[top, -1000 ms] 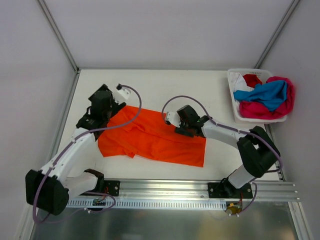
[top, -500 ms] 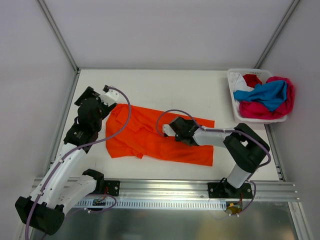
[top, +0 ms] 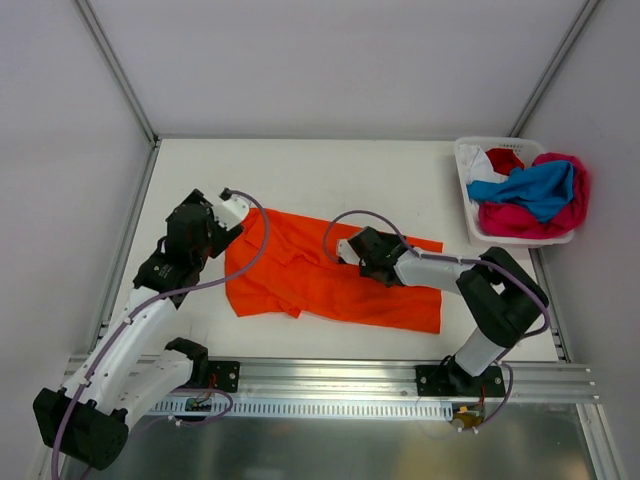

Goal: Fold and stack the t-shirts

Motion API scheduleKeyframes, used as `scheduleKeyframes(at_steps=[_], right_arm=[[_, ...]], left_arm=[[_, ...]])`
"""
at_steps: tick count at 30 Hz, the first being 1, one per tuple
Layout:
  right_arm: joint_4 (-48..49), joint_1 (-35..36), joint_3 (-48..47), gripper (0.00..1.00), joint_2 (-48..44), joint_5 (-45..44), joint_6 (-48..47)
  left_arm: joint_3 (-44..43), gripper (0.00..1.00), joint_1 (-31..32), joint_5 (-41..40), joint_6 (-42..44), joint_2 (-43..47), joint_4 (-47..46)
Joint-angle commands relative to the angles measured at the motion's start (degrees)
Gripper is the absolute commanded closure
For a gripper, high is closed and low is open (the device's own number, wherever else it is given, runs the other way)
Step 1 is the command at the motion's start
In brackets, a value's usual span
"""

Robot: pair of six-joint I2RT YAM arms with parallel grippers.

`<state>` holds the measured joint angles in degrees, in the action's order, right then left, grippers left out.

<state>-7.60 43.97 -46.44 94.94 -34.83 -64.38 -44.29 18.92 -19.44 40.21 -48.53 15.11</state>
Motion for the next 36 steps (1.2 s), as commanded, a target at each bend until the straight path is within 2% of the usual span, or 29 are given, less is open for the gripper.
scheduleKeyframes(at_steps=[1, 6, 8, 14, 22, 30, 36], right_arm=[[-0.31, -2.3, -6.73, 0.29, -6.59, 3.62, 7.4], [-7.41, -8.26, -16.02, 0.3, -11.96, 11.17, 14.36], [-13.22, -10.38, -19.12, 0.3, -11.97, 15.2, 17.69], [-15.87, -12.24, -18.96, 0.3, -13.46, 16.64, 19.29], [-14.91, -12.24, -16.49, 0.3, -14.34, 16.63, 19.55], [-14.99, -12.15, -16.76, 0.3, -13.55, 17.51, 20.08], [-15.08, -12.06, -16.67, 0.3, -13.72, 17.34, 20.0]], left_arm=[[1.84, 0.22, 4.0, 6.78, -2.33, -2.17, 0.8], [6.05, 0.23, 15.43, 4.51, 1.54, -9.63, -3.15], [6.15, 0.26, 17.98, 4.67, 2.68, -16.92, -4.04], [7.82, 0.28, 19.93, 3.1, 7.16, -28.98, -12.98], [6.5, 0.35, 19.93, 2.48, 6.55, -30.66, -14.85], [6.41, 0.34, 19.93, 2.48, 6.37, -25.82, -14.85], [6.33, 0.45, 19.93, 1.34, 7.43, -31.7, -18.54]])
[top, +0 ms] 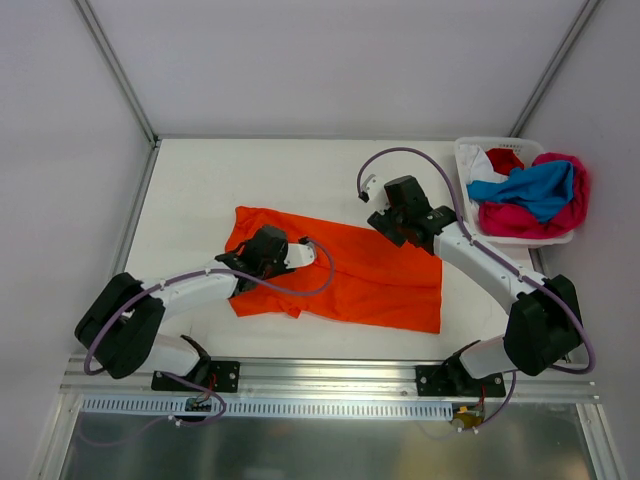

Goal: Fold and stack the t-shirts

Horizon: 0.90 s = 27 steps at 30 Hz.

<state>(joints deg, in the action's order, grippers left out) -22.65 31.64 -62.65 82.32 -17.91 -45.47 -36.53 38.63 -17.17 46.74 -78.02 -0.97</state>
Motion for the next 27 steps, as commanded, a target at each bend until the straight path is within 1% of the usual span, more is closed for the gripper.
scheduleKeyframes(at_steps=[1, 6, 11, 18, 24, 27], right_arm=[[-0.02, 0.27, -0.45, 0.3, -1.37, 0.25, 1.09], [0.07, 0.27, -0.28, 0.3, -1.99, -0.19, 0.83], [0.15, 0.27, -0.1, 0.3, -2.17, -0.02, 0.91], [0.59, 0.18, 0.16, 0.3, -1.73, -0.28, 0.74], [0.59, 0.09, -0.01, 0.3, -1.64, -0.37, 0.74], [0.68, 0.18, 0.16, 0.3, -1.55, -0.37, 0.65]], left_arm=[[-1.61, 0.45, 0.22, -0.5, 0.81, -3.97, -2.46], [-3.8, 0.46, 0.22, 0.03, 0.63, -8.2, -2.72], [-5.04, 0.49, 0.22, -0.32, 1.07, -10.13, -3.33], [-6.26, 0.49, 0.22, 0.03, 2.39, -8.03, -3.07], [-7.32, 0.49, 0.22, 0.29, 2.74, -8.99, -2.37], [-7.5, 0.49, 0.22, 0.99, 2.3, -8.03, -1.75]])
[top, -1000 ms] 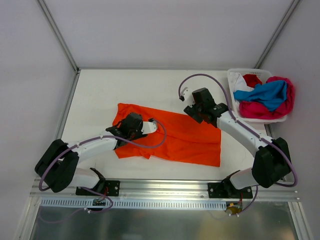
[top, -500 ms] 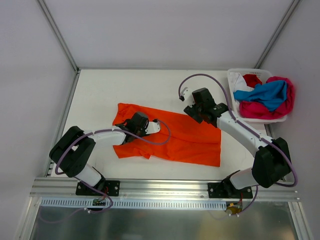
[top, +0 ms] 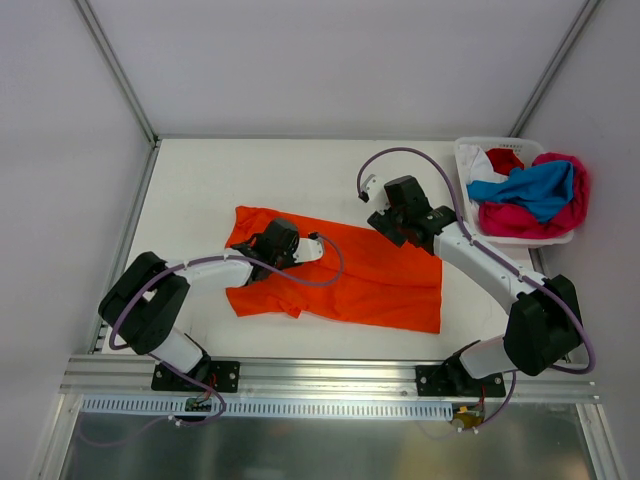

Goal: Fold and stack the t-shirts

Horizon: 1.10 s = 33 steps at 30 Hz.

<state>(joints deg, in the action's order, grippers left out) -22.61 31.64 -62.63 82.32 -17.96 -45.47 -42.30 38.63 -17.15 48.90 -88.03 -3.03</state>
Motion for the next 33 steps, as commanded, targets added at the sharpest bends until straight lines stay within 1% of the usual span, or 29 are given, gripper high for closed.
scheduleKeyframes(at_steps=[1, 4, 17, 22, 25, 26, 27, 28, 33], right_arm=[[0.73, 0.18, 0.14, 0.3, -1.55, -0.41, 0.65], [0.73, 0.09, -0.03, 0.3, -1.03, -0.41, 0.56], [0.64, 0.18, -0.12, 0.3, -1.29, -0.68, 0.74], [0.73, 0.0, -0.03, 0.3, -1.55, -0.68, 0.74], [0.73, 0.0, -0.03, 0.3, -1.64, -0.59, 0.91], [0.64, 0.0, -0.03, 0.3, -1.73, -0.59, 0.83], [0.73, 0.0, 0.05, 0.3, -1.73, -0.59, 0.91], [0.73, 0.0, 0.14, 0.3, -1.82, -0.68, 0.83], [0.64, 0.0, 0.4, 0.3, -1.99, -0.42, 1.0]], left_arm=[[-1.82, 0.49, 0.22, 1.06, 0.05, 2.42, 0.39], [-2.34, 0.49, 0.22, 1.15, 0.14, 2.95, 0.92], [-4.01, 0.54, 0.13, 1.77, 0.23, -5.39, 0.74], [-4.28, 0.56, 0.13, 1.94, 0.23, -4.96, 1.09], [-4.45, 0.73, -0.05, 1.85, 0.05, -5.48, 1.44], [-4.45, 0.89, -0.14, 1.77, -0.04, -6.01, 1.45], [-4.54, 0.97, -0.14, 1.77, -0.12, -6.28, 1.53], [-4.54, 1.0, -0.14, 1.59, -0.3, -6.54, 1.53], [-4.02, 1.0, -0.31, 1.86, -0.74, -4.96, 2.15]])
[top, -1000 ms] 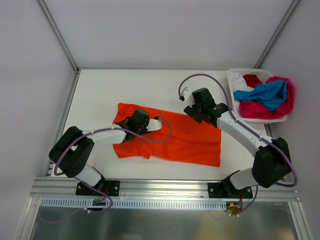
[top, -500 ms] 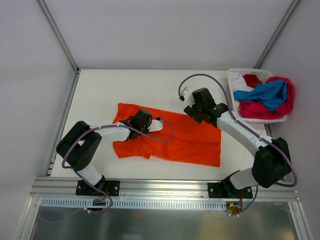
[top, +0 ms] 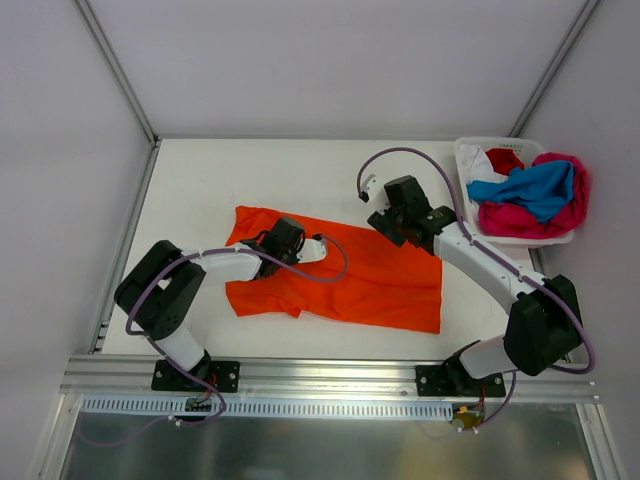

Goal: Fold and stack the t-shirts

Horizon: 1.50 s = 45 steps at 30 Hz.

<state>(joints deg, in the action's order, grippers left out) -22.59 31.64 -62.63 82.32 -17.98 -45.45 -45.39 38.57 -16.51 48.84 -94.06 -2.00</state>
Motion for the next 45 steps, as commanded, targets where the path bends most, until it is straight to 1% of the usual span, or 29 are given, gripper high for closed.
scheduleKeyframes(at_steps=[1, 4, 5, 6, 7, 8, 9, 11, 12, 14, 16, 18, 19, 20, 21, 22, 24, 25, 27, 28, 32, 33, 36, 38, 41, 43, 45], right_arm=[[0.62, -0.08, 0.4, 0.3, -1.99, -0.3, 0.98], [0.7, 0.0, 0.32, 0.3, -1.73, -0.3, 0.98], [0.7, 0.0, 0.23, 0.3, -1.73, -0.22, 1.07], [0.62, -0.08, 0.23, 0.3, -1.64, -0.22, 1.07], [0.62, 0.0, 0.14, 0.3, -1.64, -0.13, 1.15], [0.62, -0.08, 0.14, 0.3, -1.64, -0.04, 1.24], [0.62, -0.09, 0.14, 0.3, -1.55, 0.05, 1.24], [0.53, -0.09, 0.23, 0.3, -1.47, -0.04, 1.33], [0.53, 0.0, 0.23, 0.3, -1.29, -0.04, 1.33], [0.35, -0.09, 0.23, 0.3, -1.03, -0.04, 1.33], [0.18, 0.0, 0.14, 0.3, -0.85, 0.22, 1.33], [-0.08, 0.0, 0.14, 0.3, -0.85, 0.4, 1.33], [-0.61, 0.18, 0.05, 0.3, -0.76, 0.92, 1.33], [-0.87, 0.27, 0.14, 0.3, -0.94, 1.54, 1.16], [-1.14, 0.27, 0.4, 0.3, -1.11, 2.32, 0.98], [-1.05, 0.61, 0.67, 0.3, -1.37, 3.55, 0.63], [-1.32, 1.4, 1.54, 0.3, -1.55, 5.05, -0.07], [-1.14, 2.37, 1.81, 0.3, -1.47, 4.97, -0.34], [-1.14, 3.25, 1.99, 0.3, -0.51, 4.36, -0.69], [-1.14, 3.95, 2.07, 0.3, -0.24, 3.66, -0.78], [-0.88, 4.57, 1.81, 0.31, 0.56, 3.3, -1.13], [-0.88, 4.66, 1.64, 0.31, 0.56, 3.3, -1.13], [-0.97, 4.92, 1.46, 0.31, 1.0, 3.3, -1.04], [-1.49, 5.27, 1.55, 0.31, 1.08, 3.56, -1.13], [-2.19, 5.54, 2.16, 0.31, 0.65, 4.18, -1.66], [-2.63, 5.89, 3.04, 0.31, 0.12, 4.09, -3.66], [-2.55, 6.42, 5.67, 0.31, -2.15, 4.09, -5.78]], left_arm=[[-1.02, 1.0, -0.33, 0.7, -0.5, 1.68, 1.21], [-1.46, 0.99, -0.33, 1.13, -0.93, 4.06, 1.74], [-1.72, 0.93, -0.33, 2.09, -1.29, 5.02, 3.39], [-2.25, 0.84, -0.25, 2.62, -1.64, 5.38, 4.97], [-2.6, 0.64, -0.16, 3.24, -3.12, 5.9, 5.86], [-3.04, 0.53, -0.07, 5.24, -4.01, 6.95, 6.82], [-3.22, 0.43, 0.02, 6.48, -4.89, 7.66, 7.79], [-3.22, 0.29, 0.19, 9.38, -6.82, 9.67, 9.73], [-3.13, 0.28, 0.19, 11.83, -7.26, 10.12, 10.17], [-2.43, 0.28, 0.28, 12.64, -7.71, 9.87, 10.7], [-1.73, 0.3, 0.19, 9.23, -6.75, 8.38, 10.18], [-0.07, 0.34, -0.42, 5.63, -5.6, 5.83, 5.97], [0.47, 0.34, -0.86, 2.13, -4.9, 5.3, 4.13], [0.65, 0.34, -1.56, 0.53, -4.72, 4.25, 1.76], [0.56, 0.34, -2.43, -1.05, -4.81, 3.72, 0.0], [0.39, 0.34, -4.79, -2.98, -4.89, 3.36, -0.98], [0.04, 0.35, -7.79, -3.35, -4.89, 2.74, -1.95], [-0.05, 0.35, -10.68, -3.52, -5.07, 2.57, -2.22], [-0.4, 0.36, -13.24, -4.14, -5.24, 2.04, -2.22], [-0.23, 0.36, -15.17, -4.05, -5.33, 2.21, -2.22], [0.3, 0.36, -18.43, -3.0, -6.38, 3.44, -0.56], [0.73, 0.36, -18.79, -1.69, -6.48, 3.62, -0.11], [1.18, 0.36, -18.88, -0.37, -7.44, 4.41, 1.73], [1.09, 0.36, -18.88, 2.35, -8.93, 5.81, 6.19], [2.67, 0.36, -18.88, 6.84, -9.9, 8.79, 9.8], [4.5, 0.37, -18.88, 6.58, -9.99, 10.21, 10.52], [6.27, 0.37, -18.88, 5.97, -9.64, 13.89, 11.23]])
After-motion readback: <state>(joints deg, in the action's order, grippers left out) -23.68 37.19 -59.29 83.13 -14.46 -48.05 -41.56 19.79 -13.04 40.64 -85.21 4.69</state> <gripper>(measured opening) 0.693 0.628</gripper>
